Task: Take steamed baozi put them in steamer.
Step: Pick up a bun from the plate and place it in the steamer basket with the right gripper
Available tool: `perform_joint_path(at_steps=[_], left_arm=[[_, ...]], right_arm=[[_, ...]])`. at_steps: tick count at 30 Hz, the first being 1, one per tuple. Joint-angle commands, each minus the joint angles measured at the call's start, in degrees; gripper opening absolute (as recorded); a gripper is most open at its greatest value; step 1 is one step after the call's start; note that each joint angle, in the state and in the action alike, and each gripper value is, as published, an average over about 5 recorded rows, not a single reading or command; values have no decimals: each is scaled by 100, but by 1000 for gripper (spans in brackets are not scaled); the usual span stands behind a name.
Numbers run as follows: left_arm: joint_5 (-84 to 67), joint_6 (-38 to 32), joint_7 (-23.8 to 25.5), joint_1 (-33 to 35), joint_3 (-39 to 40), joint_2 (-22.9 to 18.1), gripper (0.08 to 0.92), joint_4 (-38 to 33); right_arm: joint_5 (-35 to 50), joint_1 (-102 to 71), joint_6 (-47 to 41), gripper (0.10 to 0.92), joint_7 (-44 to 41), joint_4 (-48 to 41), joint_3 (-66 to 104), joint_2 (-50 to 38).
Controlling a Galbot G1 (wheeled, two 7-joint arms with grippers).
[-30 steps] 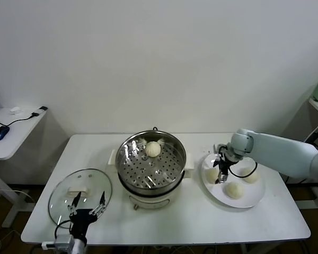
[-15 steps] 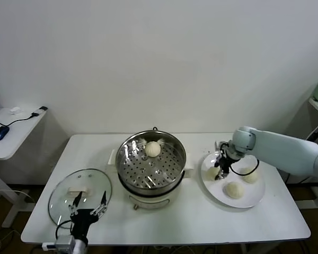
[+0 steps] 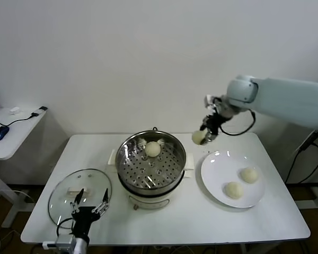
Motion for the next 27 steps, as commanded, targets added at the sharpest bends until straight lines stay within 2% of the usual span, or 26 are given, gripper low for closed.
perform_joint_path(at_steps=[1,11,27], left_arm=[[3,-5,0,-10,103,6,823,-16],[10,-26,10,-43,185,6,823,30],[-1,-78,-5,-106,158,7,823,140]], right_arm=[[1145,497,-550,574,452,516,248,1161],[558,-816,-818,576,840,-260,365,2029],[-43,-2105,-1088,577,1329,-1108,613,2386]])
